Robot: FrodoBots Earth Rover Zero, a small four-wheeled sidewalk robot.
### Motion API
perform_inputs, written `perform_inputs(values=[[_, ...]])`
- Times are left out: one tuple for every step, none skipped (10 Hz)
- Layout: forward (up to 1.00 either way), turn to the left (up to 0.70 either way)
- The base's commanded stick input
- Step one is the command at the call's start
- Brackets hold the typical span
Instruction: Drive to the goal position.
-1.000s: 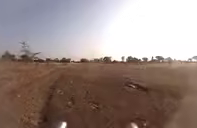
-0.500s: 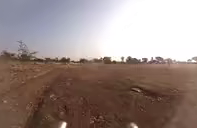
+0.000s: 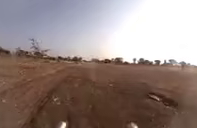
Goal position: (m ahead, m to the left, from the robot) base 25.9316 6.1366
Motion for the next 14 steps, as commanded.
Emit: perform_inputs(values=[[0.7,0.0],[0.7,0.0],[0.7,0.0],[0.7,0.0],[0.7,0.0],[0.7,0.0],[0.7,0.0],[0.7,0.0],[0.7,0.0],[0.7,0.0],[0.7,0.0],[0.7,0.0],[0.7,0.0],[0.7,0.0]])
